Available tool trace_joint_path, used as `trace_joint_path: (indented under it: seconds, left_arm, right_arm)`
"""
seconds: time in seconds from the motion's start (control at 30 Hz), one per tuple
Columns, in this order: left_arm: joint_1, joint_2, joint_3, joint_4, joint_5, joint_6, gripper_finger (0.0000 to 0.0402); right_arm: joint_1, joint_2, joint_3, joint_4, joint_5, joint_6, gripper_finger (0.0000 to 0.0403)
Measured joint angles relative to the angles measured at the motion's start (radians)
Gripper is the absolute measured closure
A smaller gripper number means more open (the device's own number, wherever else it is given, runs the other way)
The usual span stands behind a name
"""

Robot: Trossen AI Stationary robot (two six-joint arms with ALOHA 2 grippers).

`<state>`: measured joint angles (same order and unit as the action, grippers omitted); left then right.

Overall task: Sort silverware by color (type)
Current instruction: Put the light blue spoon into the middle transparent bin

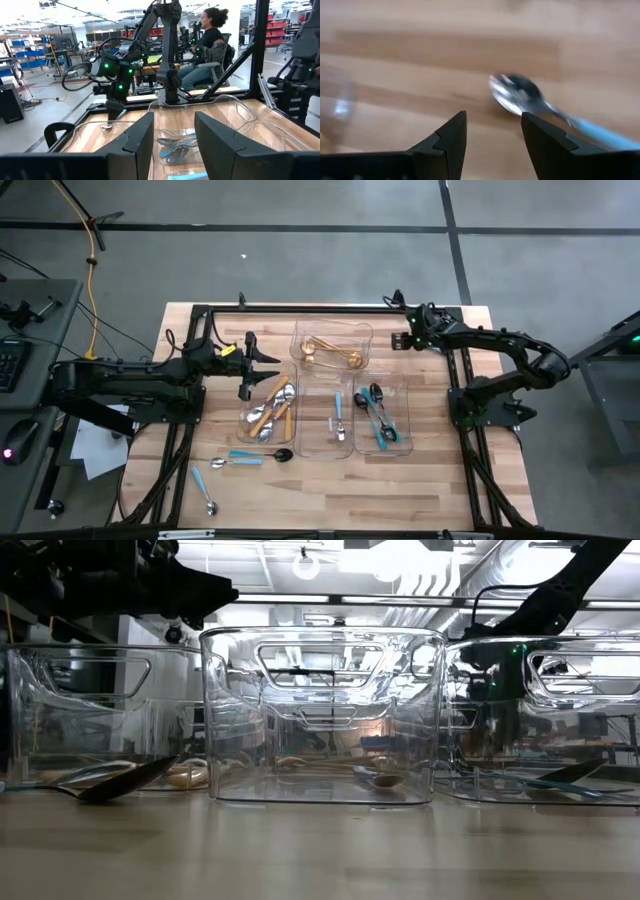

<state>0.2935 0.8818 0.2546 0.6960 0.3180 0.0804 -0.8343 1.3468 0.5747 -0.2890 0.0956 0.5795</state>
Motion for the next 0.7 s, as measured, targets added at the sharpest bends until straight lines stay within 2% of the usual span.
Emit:
trace_joint_path:
  seconds: [0.17, 0.3, 0.57, 0.7]
  left_arm:
    - [0.0, 0.0, 0.0, 0.0, 0.0, 0.001, 0.0271]
    - [0.0, 0.0, 0.0, 0.002, 0.0, 0.002, 0.0271]
    - [0.0, 0.0, 0.0, 0.003, 0.0, 0.001, 0.0271]
    - [0.0, 0.0, 0.0, 0.005, 0.0, 0.001, 0.0271]
  right_arm:
    - [-0.004, 0.0, 0.0, -0.118, 0.001, 0.042, 0.0229]
    - [-0.004, 0.002, 0.0, -0.097, 0.007, 0.042, 0.0229]
    - [-0.024, 0.088, 0.0, -0.082, 0.126, 0.054, 0.0229]
    - [-0.016, 0.091, 0.001, -0.077, 0.14, 0.075, 0.0229]
